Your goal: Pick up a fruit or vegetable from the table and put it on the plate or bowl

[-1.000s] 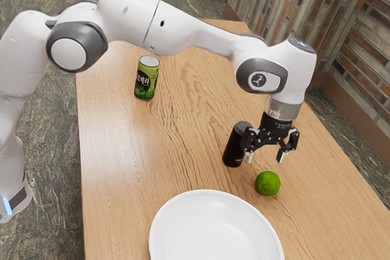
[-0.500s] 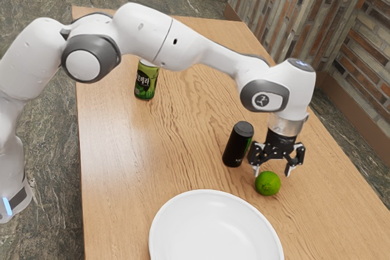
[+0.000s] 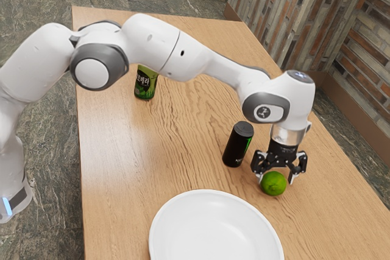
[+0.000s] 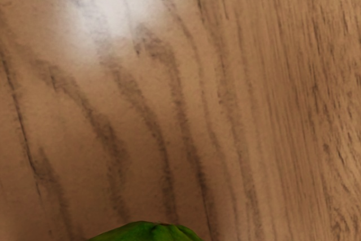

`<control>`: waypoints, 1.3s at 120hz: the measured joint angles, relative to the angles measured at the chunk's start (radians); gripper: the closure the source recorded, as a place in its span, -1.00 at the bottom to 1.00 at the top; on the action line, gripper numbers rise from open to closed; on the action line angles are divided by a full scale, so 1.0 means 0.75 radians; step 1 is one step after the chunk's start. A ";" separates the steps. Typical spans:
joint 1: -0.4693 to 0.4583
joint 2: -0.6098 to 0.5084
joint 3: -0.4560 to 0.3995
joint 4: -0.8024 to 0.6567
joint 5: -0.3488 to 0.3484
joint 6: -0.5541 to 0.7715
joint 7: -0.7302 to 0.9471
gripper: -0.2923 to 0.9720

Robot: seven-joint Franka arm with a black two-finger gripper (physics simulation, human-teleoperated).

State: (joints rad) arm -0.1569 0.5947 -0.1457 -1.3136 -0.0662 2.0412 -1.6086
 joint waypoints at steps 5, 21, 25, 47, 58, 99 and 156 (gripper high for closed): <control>-0.001 0.004 0.000 0.000 0.000 0.005 0.003 -0.51; -0.003 0.007 0.000 0.000 -0.001 0.020 0.006 -0.25; -0.004 0.005 0.000 0.000 -0.001 0.023 0.005 -0.14; -0.024 -0.057 0.000 -0.012 -0.001 0.027 -0.004 0.11; -0.053 -0.198 0.001 -0.135 -0.004 0.028 -0.025 0.08; -0.381 -0.568 -0.004 -0.514 -0.012 0.033 -0.289 0.17; -0.451 -0.567 -0.005 -0.531 0.001 0.069 -0.571 -0.44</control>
State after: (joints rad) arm -0.4948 0.1693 -0.1494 -1.7117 -0.0657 2.0927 -2.0365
